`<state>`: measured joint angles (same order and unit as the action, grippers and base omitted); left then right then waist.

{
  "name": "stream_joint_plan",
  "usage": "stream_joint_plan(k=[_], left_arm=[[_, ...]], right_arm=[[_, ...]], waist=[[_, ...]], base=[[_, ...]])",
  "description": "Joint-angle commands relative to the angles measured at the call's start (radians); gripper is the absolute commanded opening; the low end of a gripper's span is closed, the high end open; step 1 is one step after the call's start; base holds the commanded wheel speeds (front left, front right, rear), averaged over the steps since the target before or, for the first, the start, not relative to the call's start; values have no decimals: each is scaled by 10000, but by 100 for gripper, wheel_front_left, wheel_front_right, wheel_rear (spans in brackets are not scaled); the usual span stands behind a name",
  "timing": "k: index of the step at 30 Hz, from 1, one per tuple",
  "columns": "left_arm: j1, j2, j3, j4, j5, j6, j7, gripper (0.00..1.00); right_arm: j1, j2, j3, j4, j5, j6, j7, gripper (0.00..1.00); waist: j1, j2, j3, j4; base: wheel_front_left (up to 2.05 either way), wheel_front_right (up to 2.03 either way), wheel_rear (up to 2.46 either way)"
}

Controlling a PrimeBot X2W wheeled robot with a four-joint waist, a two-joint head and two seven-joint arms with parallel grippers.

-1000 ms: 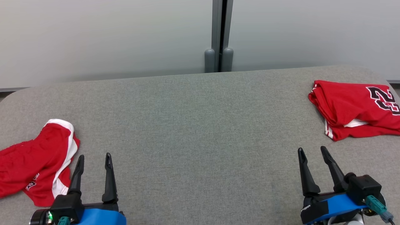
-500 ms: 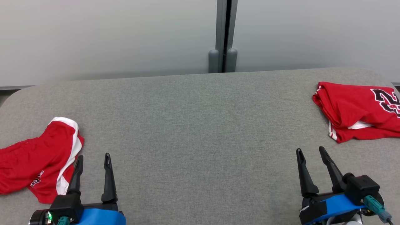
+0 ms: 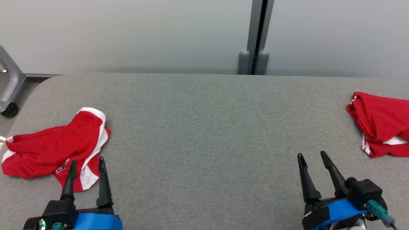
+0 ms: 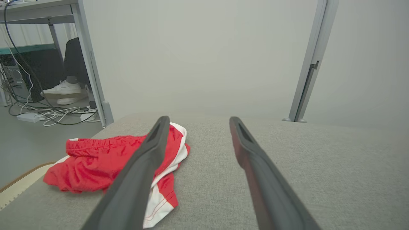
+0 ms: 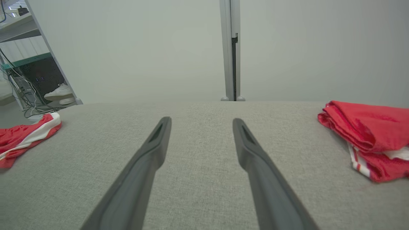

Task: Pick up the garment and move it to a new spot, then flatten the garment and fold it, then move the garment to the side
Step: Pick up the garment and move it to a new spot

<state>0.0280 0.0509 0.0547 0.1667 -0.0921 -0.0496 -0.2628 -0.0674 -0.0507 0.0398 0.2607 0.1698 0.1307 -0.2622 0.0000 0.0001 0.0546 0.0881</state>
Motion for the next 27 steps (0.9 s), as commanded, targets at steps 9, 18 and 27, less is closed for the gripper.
stream_joint_plan(k=[9,18,27], left_arm=[[82,-8,191,30,27,65,-25,100],[133,-7,454,48,42,133,-25,100],[288,16,780,-93,79,134,-25,100]], right_arm=[[-122,0,163,63,-20,2,-31,100],[-62,0,334,189,-62,2,-29,100],[-37,-3,403,256,-103,2,-29,100]], waist=[[0,-1,117,1038],[0,-1,30,2040],[0,-1,-44,2810]], base=[[0,0,0],[0,0,0],[0,0,0]])
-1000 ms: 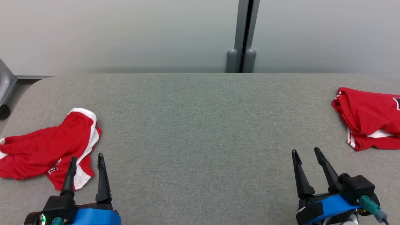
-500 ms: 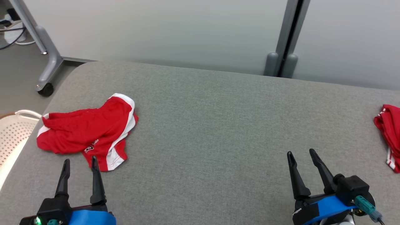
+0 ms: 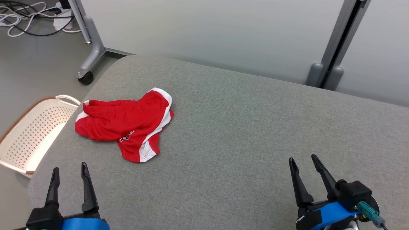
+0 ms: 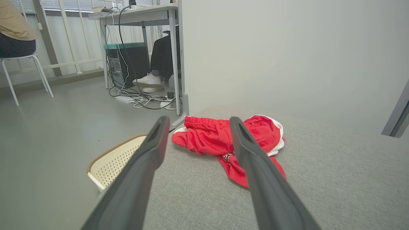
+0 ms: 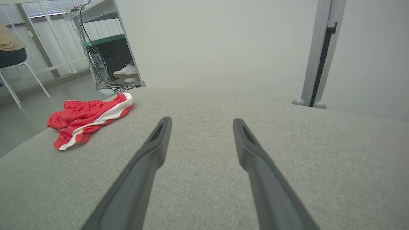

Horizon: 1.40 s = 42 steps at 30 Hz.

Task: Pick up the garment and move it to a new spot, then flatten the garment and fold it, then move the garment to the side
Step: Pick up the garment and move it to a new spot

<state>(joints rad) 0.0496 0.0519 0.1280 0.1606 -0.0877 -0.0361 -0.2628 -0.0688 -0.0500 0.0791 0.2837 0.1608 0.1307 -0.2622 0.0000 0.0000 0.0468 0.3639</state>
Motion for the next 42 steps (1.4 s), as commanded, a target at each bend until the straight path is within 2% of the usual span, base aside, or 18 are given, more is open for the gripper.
stream_joint_plan(k=[1,10,19,24,31,36,42], left_arm=[[83,6,55,-37,36,-10,-25,100],[149,2,164,-83,45,-39,-25,100],[111,-8,138,-100,-84,58,-25,100],[-510,16,228,-19,-147,-42,-25,100],[-2172,380,449,492,-185,-188,-25,100],[-3727,972,804,1396,-428,-370,-23,100],[-5324,1721,767,2852,-498,-594,-25,100]], right_arm=[[-12,-12,2,42,-9,2,-31,100],[-35,-12,80,103,5,2,-29,100],[-137,-12,91,147,-86,2,-31,100],[-361,-76,150,-5,-196,2,-31,100],[-690,-339,99,-522,-407,2,68,100],[-974,-593,-168,-1205,-531,0,228,100],[-1035,-1185,-716,-1994,-752,2,503,100]], waist=[[0,0,34,121],[0,0,44,425],[0,0,145,243],[0,0,463,-142],[0,0,1222,-976],[0,0,2075,-1711],[0,0,3075,-2409]], base=[[0,0,0],[0,0,0],[0,0,0],[0,0,0],[0,0,0],[0,0,0],[0,0,0]])
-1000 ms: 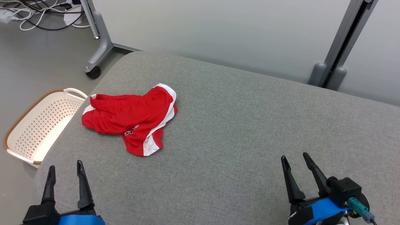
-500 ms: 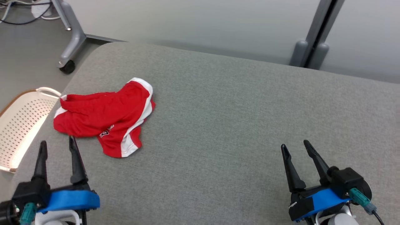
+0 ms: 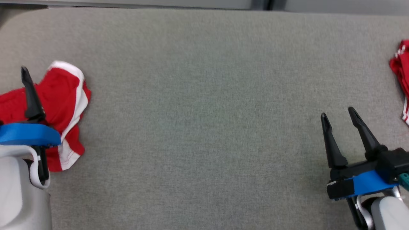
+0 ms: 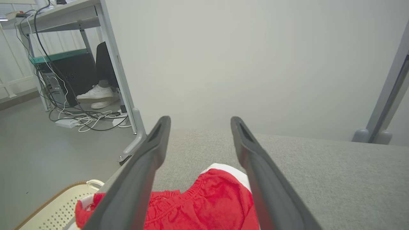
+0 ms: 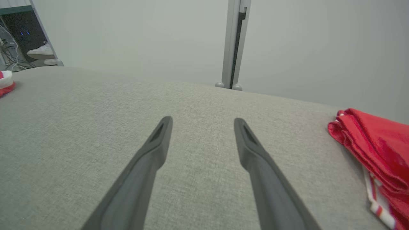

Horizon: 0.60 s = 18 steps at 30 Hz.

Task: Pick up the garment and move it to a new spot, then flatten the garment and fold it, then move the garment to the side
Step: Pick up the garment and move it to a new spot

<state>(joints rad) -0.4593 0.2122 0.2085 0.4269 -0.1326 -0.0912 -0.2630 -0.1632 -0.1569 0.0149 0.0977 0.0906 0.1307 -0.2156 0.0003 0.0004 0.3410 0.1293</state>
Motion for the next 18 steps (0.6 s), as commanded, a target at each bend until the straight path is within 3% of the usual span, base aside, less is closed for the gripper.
stream_joint_plan(k=[1,12,18], left_arm=[[-479,260,-51,477,-78,-80,19,100],[-2271,1292,-1013,3286,-247,-375,1382,100],[-2893,1332,-1802,4742,-1153,-416,2853,100]], right_arm=[[-93,-186,-133,-257,-66,2,96,100],[-256,-273,-364,-1074,-81,2,283,100],[-360,-436,-400,-1130,-45,2,334,100]], waist=[[-3,-4,272,-160],[-3,-4,1216,-725],[-3,-4,1405,-775]], base=[[0,0,0],[0,0,0],[0,0,0]])
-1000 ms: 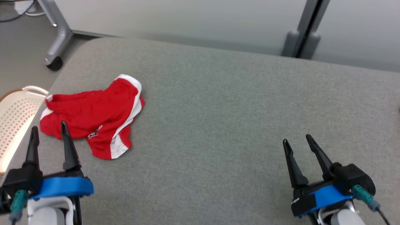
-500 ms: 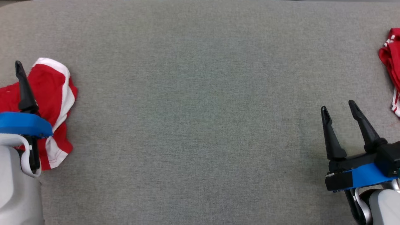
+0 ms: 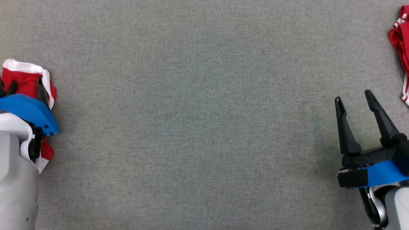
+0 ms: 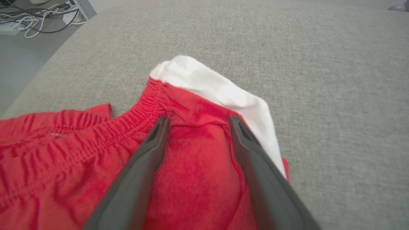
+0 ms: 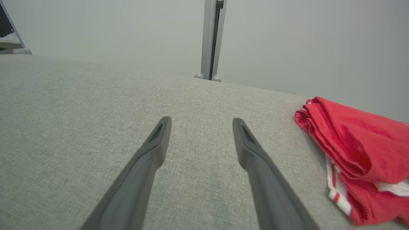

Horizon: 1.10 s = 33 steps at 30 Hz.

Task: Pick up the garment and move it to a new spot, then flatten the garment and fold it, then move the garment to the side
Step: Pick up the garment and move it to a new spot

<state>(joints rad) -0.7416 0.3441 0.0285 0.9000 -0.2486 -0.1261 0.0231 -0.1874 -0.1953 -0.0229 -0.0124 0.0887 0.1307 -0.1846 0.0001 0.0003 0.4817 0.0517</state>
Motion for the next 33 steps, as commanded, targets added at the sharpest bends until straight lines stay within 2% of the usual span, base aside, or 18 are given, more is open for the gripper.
stream_joint_plan(k=[1,4,9,10,11,12,20,27,33], left_arm=[[-116,-1,-177,181,-211,-69,279,100],[-168,31,-561,458,-886,-71,767,100],[47,48,-1112,926,-2029,-73,2191,100],[49,89,-1180,916,-2222,-73,2356,90],[74,142,-1289,883,-2381,-74,2494,28],[104,204,-1383,842,-2521,-74,2572,0],[-27,828,-1960,350,-2804,-75,1820,0],[-419,955,-2506,-308,-2474,-75,306,0],[-700,1014,-3121,-1371,-1867,-74,-1030,0]], right_arm=[[-142,-75,-30,-19,-9,2,27,100],[-155,-99,-41,-25,-10,2,42,100],[-178,-18,63,47,-75,2,83,100],[-191,-3,90,59,-67,2,90,100],[-193,8,108,58,-52,2,96,100],[-184,13,121,70,-39,2,104,100],[-57,152,235,450,99,2,-84,100],[40,415,421,1021,237,2,-344,100],[105,662,511,1478,380,2,-534,100]], waist=[[-1,-3,4,2],[-1,-3,-6,18],[-1,-3,-145,5],[-1,-3,-180,-4],[-1,-3,-222,-12],[-1,-3,-263,-23],[-1,-3,-851,-167],[-1,-3,-1717,-462],[-1,-3,-2383,-971]], base=[[0,0,0],[0,0,0],[0,0,0],[0,0,0],[0,0,0],[0,0,0],[0,0,0],[0,0,0],[0,0,0]])
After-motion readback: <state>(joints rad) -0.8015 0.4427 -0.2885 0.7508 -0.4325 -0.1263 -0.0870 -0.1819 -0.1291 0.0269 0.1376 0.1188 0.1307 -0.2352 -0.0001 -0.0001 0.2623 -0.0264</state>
